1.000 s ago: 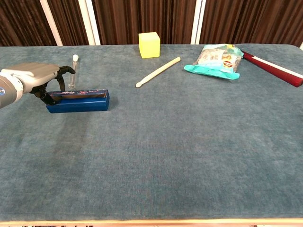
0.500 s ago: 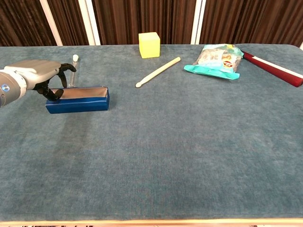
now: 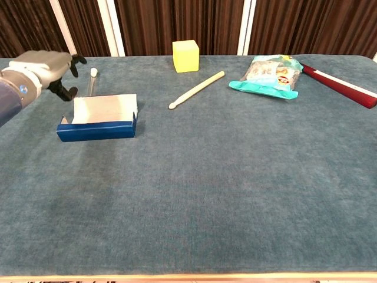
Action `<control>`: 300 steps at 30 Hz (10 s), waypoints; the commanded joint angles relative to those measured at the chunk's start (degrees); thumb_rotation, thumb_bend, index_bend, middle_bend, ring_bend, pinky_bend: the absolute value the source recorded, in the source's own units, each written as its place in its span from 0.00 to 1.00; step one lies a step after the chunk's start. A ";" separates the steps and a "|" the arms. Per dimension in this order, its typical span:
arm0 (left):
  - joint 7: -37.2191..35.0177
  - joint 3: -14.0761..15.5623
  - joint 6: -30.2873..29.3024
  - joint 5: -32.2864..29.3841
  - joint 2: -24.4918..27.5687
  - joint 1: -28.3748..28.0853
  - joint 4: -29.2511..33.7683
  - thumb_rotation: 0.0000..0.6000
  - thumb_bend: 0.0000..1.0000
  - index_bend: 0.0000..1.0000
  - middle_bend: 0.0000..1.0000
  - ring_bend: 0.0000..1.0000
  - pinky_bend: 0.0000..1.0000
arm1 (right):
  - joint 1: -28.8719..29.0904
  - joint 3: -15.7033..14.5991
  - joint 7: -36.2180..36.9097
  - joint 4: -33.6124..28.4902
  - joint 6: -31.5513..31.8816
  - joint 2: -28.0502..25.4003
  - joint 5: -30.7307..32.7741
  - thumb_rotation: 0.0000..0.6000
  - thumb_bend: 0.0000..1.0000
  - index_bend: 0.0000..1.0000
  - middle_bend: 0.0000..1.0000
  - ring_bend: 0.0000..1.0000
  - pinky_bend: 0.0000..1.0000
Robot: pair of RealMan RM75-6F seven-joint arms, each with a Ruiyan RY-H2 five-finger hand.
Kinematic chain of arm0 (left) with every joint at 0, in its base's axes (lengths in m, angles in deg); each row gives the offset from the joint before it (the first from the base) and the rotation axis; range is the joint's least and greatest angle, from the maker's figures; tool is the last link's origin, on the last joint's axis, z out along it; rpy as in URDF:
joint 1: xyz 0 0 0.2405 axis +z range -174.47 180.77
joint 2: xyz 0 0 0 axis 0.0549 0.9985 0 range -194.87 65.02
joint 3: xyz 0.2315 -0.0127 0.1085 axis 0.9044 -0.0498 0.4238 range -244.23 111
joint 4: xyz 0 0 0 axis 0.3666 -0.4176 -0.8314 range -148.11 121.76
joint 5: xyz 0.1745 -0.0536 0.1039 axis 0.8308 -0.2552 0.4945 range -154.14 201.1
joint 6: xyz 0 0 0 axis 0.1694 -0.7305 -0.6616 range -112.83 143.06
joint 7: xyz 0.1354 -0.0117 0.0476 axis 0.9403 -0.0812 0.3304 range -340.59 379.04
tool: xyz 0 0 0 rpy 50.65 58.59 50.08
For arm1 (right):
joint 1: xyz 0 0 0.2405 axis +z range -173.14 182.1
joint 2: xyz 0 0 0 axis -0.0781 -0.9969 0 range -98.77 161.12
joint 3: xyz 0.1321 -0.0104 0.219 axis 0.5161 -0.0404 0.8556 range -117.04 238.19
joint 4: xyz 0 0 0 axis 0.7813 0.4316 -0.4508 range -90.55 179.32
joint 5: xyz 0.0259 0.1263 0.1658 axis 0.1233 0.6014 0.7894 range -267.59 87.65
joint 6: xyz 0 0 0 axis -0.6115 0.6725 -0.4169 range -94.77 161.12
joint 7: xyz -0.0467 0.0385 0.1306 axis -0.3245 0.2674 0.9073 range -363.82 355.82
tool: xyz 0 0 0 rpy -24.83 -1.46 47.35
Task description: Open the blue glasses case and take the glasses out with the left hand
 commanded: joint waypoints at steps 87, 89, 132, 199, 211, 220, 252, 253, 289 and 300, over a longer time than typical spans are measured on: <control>9.67 8.22 1.54 -11.84 13.80 -5.04 38.69 1.00 0.31 0.09 0.97 0.90 0.95 | -0.11 0.14 -0.01 0.21 0.56 0.22 -0.60 1.00 0.17 0.00 0.00 0.00 0.19; 10.82 8.25 2.42 -14.84 13.60 -6.20 37.38 1.00 0.30 0.10 0.98 0.90 0.95 | -0.15 0.12 0.02 0.14 0.61 0.19 -0.65 1.00 0.17 0.00 0.00 0.00 0.19; -0.09 13.08 -1.46 -11.93 18.88 -1.88 35.27 1.00 0.30 0.37 1.00 0.95 0.98 | -0.28 0.04 -0.20 -0.35 0.64 0.19 -0.59 1.00 0.17 0.00 0.00 0.00 0.19; 10.33 9.18 -10.58 -9.62 5.87 -3.53 23.10 1.00 0.38 0.61 1.00 0.97 1.00 | -0.20 0.07 0.07 -0.22 0.41 0.05 -0.50 1.00 0.17 0.00 0.00 0.00 0.19; 13.60 14.33 -12.91 -0.85 5.10 -0.64 18.23 1.00 0.38 0.61 1.00 0.97 1.00 | -0.28 0.08 -0.18 -0.15 0.72 0.19 -0.64 1.00 0.17 0.00 0.00 0.00 0.19; 14.34 13.17 -12.04 0.10 5.17 0.48 17.77 1.00 0.38 0.62 1.00 0.97 1.00 | -0.27 0.10 -0.21 -0.14 0.70 0.21 -0.60 1.00 0.17 0.00 0.00 0.00 0.19; 13.05 8.95 -11.95 4.66 5.37 3.29 16.77 1.00 0.38 0.63 1.00 0.97 1.00 | -0.34 0.10 -0.09 -0.19 0.85 0.20 -0.72 1.00 0.17 0.00 0.00 0.00 0.19; 13.14 8.97 -11.82 4.69 5.28 3.37 16.68 1.00 0.38 0.63 1.00 0.97 1.00 | -0.35 0.10 -0.09 -0.18 0.86 0.19 -0.73 1.00 0.17 0.00 0.00 0.00 0.19; 7.96 12.66 -11.21 5.46 15.58 12.08 36.78 1.00 0.27 0.50 1.00 0.97 1.00 | -0.41 -0.03 -0.44 -0.25 1.13 0.24 -1.18 1.00 0.17 0.00 0.00 0.00 0.19; 7.58 14.72 -10.85 5.21 13.97 13.60 36.56 1.00 0.33 0.54 1.00 0.98 1.00 | -0.42 -0.01 -0.26 -0.16 1.16 0.19 -1.18 1.00 0.17 0.00 0.00 0.00 0.19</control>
